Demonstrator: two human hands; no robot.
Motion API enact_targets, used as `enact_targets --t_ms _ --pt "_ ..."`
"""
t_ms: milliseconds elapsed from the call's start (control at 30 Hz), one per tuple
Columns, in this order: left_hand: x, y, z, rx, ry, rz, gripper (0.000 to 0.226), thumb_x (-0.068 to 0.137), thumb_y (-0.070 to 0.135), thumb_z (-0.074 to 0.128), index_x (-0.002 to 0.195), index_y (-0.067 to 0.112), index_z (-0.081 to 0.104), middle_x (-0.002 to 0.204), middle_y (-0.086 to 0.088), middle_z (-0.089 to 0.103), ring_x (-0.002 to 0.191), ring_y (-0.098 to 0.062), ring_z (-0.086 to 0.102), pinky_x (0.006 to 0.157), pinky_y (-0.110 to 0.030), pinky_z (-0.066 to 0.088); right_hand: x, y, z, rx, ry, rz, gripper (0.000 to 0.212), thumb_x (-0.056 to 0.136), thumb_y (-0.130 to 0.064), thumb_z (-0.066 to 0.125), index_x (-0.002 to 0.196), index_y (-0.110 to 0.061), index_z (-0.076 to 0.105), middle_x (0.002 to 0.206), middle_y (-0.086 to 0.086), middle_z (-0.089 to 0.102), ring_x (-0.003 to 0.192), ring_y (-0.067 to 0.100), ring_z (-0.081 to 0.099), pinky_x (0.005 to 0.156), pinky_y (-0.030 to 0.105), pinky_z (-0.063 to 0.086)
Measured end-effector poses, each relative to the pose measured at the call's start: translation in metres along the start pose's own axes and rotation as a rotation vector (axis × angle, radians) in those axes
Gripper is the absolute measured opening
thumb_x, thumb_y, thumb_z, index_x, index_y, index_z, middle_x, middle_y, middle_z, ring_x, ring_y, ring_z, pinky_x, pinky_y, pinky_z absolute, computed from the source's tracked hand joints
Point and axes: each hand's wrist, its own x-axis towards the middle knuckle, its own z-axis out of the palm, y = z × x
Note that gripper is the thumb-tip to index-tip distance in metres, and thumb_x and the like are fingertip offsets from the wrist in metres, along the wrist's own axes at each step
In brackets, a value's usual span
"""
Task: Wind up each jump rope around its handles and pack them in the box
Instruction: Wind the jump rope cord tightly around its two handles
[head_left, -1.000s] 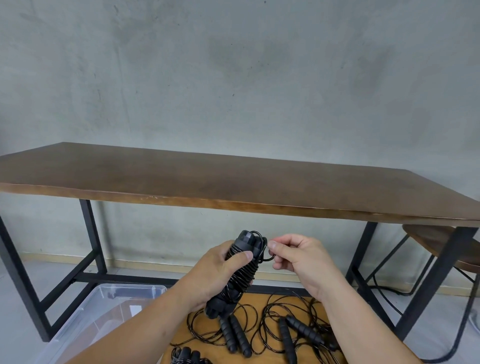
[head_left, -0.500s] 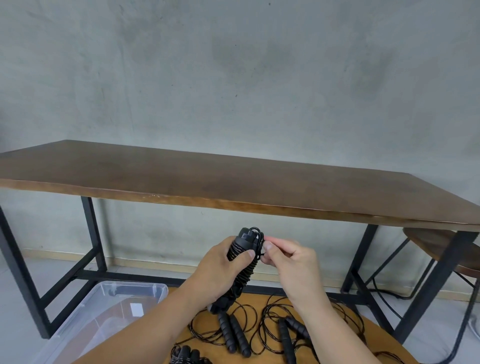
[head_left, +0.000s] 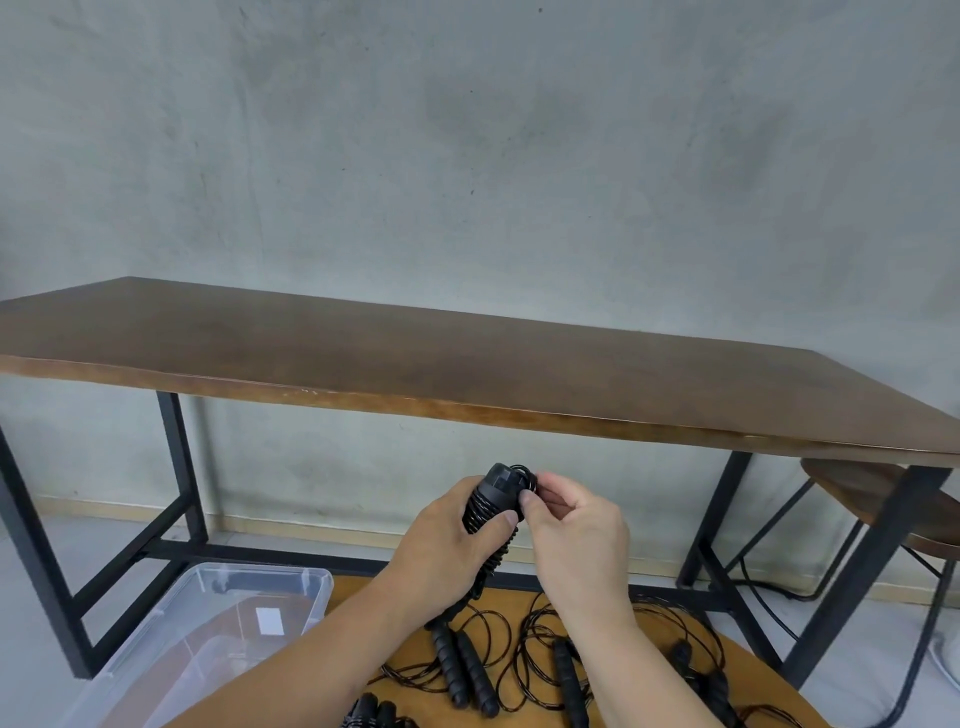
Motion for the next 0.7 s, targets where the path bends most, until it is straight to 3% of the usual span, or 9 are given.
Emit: enact_targets --t_ms 133,400,567,700 --pt "-0.0001 -0.004 0.002 0.039 0.029 0.016 0.03 0.096 0.037 0.059 0.125 0.037 0.051 0.095 0.012 0.066 0.087 -0.006 0.062 0.069 -0.014 0.048 0.0009 0.0014 0.0007 -0.044 0.026 0.049 0.038 0.091 -0.031 0.067 0.129 -0.027 0.063 0.087 -0.025 0.059 0.08 -0.011 0.054 0.066 0.011 0.041" --pt "0.0007 -0.0065 0.0033 0.058 0.046 0.023 0.028 0.096 0.038 0.059 0.122 0.039 0.05 0.09 0.007 0.067 0.08 -0.01 0.063 0.066 -0.021 0.05 -0.0015 0.0035 -0.0003 0.006 0.004 0.091 0.025 0.09 -0.029 0.07 0.115 -0.026 0.069 0.084 -0.02 0.067 0.08 -0.007 0.059 0.062 0.01 0.039" --pt "0.002 -0.0046 -0.0024 0.01 -0.003 0.014 0.025 0.096 0.036 0.06 0.118 0.041 0.051 0.094 0.006 0.069 0.085 -0.011 0.065 0.074 -0.027 0.054 -0.0002 0.0034 -0.0033 0.084 -0.028 0.098 0.018 0.088 -0.025 0.072 0.106 -0.027 0.071 0.084 -0.018 0.07 0.078 -0.008 0.063 0.059 0.004 0.043" --pt "0.0012 -0.0017 -0.0042 -0.033 -0.019 0.016 0.022 0.097 0.033 0.059 0.114 0.043 0.05 0.094 0.008 0.068 0.084 -0.008 0.064 0.07 -0.019 0.054 -0.0031 0.0008 -0.005 0.052 -0.021 0.033 0.015 0.089 -0.023 0.07 0.094 -0.036 0.063 0.082 -0.017 0.068 0.08 -0.014 0.059 0.061 0.003 0.045"
